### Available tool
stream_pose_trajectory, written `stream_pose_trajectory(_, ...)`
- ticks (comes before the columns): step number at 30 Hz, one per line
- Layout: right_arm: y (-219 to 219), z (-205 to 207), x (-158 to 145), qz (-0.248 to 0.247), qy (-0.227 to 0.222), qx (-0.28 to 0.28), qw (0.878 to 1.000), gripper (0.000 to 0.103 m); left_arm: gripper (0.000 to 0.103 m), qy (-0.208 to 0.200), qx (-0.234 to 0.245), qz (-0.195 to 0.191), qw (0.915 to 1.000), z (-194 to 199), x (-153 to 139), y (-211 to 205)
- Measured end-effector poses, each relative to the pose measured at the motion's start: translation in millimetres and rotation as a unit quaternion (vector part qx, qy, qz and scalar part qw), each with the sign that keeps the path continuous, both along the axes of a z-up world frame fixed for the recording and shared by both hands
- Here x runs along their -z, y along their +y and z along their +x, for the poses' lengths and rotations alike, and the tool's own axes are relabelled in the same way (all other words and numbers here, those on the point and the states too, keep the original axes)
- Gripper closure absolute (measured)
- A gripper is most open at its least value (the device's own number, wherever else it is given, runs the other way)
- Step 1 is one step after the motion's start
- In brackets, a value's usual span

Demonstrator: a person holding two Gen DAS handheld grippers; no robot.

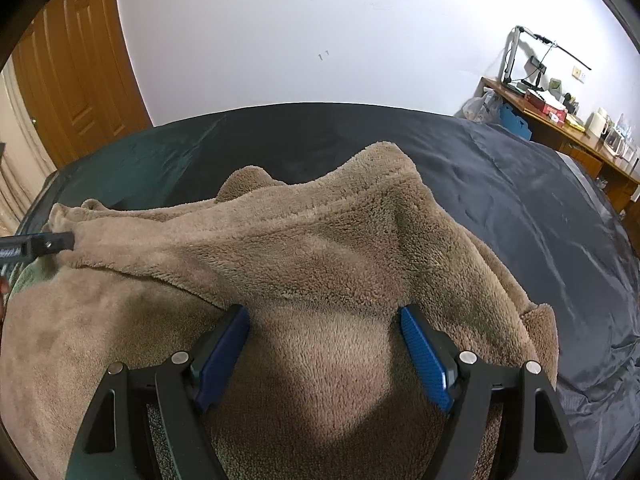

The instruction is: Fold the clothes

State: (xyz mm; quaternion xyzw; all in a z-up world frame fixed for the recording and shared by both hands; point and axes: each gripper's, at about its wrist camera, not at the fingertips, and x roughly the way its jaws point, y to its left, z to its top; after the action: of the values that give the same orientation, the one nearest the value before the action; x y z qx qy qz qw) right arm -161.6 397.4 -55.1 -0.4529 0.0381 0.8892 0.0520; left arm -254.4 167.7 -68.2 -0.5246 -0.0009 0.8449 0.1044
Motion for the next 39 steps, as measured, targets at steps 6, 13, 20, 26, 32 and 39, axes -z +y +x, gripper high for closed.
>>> stream_pose_trajectory(6, 0.5, -0.5, 0.0, -0.001, 0.003, 0.0, 1.0, 0.023, 0.017, 0.022, -0.031, 0.002, 0.9993, -11.5, 1.9, 0.7)
stream_pose_trajectory(13, -0.4, 1.5, -0.5, 0.002, 0.004, 0.0, 1.0, 0.023, 0.016, 0.027, -0.028, 0.001, 0.9992, -3.5, -0.6, -1.8)
stream_pose_trajectory(20, 1.7, 1.0, -0.9, -0.004, 0.006, 0.002, 1.0, 0.023, 0.015, 0.046, 0.019, 0.053, 0.9974, 34.1, -35.3, -3.2)
stream_pose_trajectory(26, 1.7, 0.6, 0.0, -0.004, 0.007, 0.002, 1.0, 0.023, 0.015, 0.027, 0.06, 0.011, 0.9978, 47.1, -21.3, 34.9)
stream_pose_trajectory(32, 4.7, 0.3, 0.6, -0.01, 0.01, 0.002, 1.0, 0.023, 0.015, 0.009, -0.005, 0.007, 0.9999, 20.2, 5.7, 33.7)
stream_pose_trajectory(39, 5.6, 0.4, 1.5, -0.015, 0.011, 0.003, 1.0, 0.023, 0.012, 0.029, -0.041, -0.004, 0.9988, 8.8, 10.0, 36.7)
